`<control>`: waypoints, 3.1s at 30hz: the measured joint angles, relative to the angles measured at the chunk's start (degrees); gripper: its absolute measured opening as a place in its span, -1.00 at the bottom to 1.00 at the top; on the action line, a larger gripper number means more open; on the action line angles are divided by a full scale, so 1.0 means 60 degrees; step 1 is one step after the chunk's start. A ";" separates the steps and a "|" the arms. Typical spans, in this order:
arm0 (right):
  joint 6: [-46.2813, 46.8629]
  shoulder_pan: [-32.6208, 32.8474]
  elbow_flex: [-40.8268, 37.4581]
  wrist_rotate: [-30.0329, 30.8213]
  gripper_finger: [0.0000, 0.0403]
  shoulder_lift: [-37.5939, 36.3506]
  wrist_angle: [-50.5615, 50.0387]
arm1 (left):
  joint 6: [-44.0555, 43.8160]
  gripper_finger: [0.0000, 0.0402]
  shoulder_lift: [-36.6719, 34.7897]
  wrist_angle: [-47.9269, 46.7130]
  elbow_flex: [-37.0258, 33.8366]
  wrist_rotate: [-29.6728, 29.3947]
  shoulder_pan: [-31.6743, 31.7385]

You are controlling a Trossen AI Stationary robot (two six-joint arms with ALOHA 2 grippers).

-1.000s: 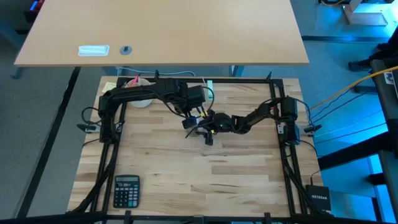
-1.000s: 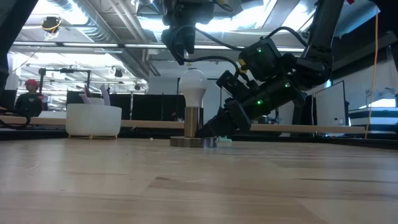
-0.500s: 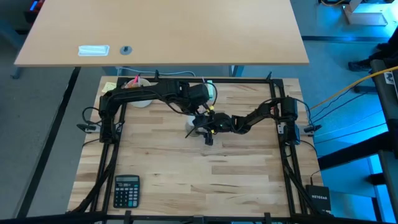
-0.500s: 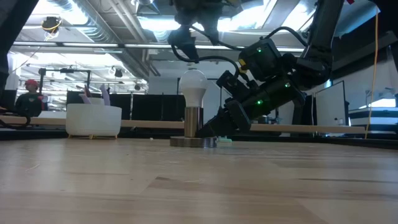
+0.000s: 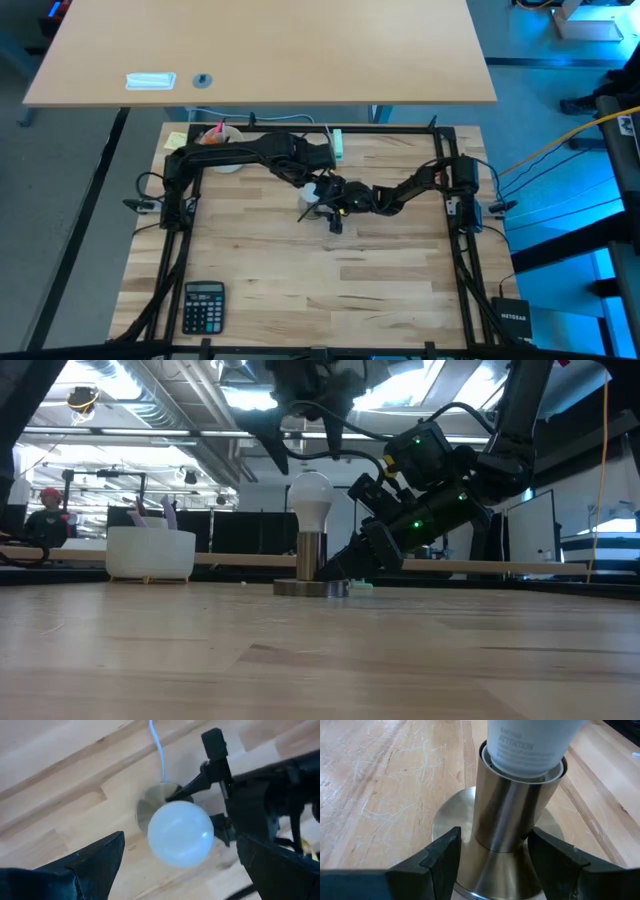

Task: Screw lightbulb
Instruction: Insert the lightbulb into the lamp socket

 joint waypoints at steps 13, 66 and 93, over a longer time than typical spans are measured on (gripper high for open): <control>0.0077 0.0000 -0.0004 0.0011 0.13 0.0000 -0.0002 | -0.0040 0.87 0.0779 -0.0029 -0.0004 0.0111 -0.0086; -0.0178 0.0000 -0.0004 -0.0095 0.13 0.0000 -0.0002 | 1.6793 0.34 0.0932 0.0308 -0.0015 0.0228 -0.0080; -0.0178 0.0000 -0.0004 -0.0095 0.13 0.0000 -0.0005 | 1.7735 0.34 0.0918 0.0370 0.0000 0.0188 -0.0053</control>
